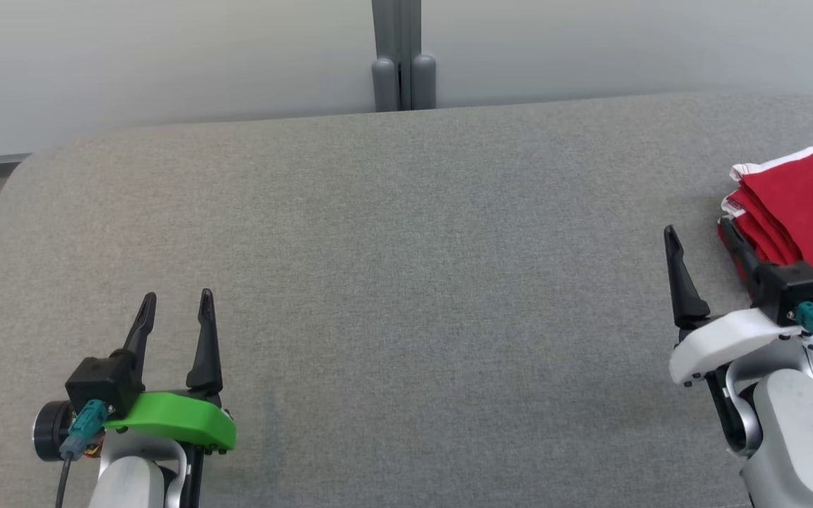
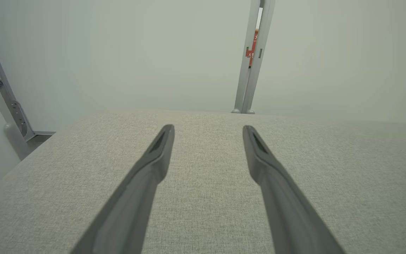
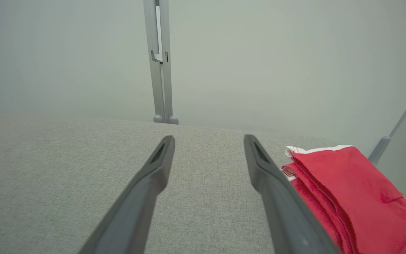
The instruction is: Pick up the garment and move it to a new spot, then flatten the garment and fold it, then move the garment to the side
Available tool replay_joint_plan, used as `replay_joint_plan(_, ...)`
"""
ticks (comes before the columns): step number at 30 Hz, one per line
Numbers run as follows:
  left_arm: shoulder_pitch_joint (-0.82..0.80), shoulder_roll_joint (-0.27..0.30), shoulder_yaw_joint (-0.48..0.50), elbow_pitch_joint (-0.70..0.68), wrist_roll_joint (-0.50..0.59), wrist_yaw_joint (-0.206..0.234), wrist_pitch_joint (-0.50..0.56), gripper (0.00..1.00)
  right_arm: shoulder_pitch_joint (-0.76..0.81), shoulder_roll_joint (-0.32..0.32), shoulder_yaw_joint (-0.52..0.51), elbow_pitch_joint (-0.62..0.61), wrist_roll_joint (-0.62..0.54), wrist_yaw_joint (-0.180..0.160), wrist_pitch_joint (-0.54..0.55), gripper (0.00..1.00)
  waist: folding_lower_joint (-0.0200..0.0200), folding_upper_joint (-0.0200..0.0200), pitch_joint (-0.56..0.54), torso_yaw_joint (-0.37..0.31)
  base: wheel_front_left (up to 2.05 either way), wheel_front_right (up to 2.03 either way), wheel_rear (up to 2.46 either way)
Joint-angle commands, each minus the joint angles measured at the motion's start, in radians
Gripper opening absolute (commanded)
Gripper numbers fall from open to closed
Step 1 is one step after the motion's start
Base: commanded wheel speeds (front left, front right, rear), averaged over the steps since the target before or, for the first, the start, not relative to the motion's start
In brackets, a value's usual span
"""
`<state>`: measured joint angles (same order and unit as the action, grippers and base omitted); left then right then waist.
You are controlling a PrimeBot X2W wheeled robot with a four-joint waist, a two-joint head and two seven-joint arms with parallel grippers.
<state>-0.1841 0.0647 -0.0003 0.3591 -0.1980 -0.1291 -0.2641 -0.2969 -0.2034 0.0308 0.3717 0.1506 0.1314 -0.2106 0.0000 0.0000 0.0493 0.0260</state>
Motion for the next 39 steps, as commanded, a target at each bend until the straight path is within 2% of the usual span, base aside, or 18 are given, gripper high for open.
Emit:
replay_joint_plan(1,-0.003,-0.002,0.003,0.006,-0.007,-0.002,0.001,1.0,0.023,0.01,-0.01,-0.006,0.003,-0.001,-0.01,1.0,0.0,0.0,-0.025,0.021,0.0,0.0,0.0)
replay_joint_plan(8,-0.01,-0.007,0.0,0.03,-0.017,-0.002,0.001,1.0,0.069,0.071,-0.03,0.009,-0.012,-0.001,-0.03,1.0,0.0,0.0,-0.04,0.023,0.0,0.0,0.0)
replay_joint_plan(13,0.001,-0.01,-0.002,0.034,-0.016,-0.002,0.001,1.0,0.073,0.086,-0.012,0.033,-0.01,-0.001,-0.025,1.0,0.0,0.0,-0.041,0.019,0.0,0.0,0.0)
replay_joint_plan(39,-0.015,-0.013,-0.003,0.024,-0.03,0.0,0.001,1.0,0.073,0.086,-0.026,0.031,0.005,-0.001,-0.005,1.0,0.0,0.0,-0.014,0.012,0.0,0.0,0.0)
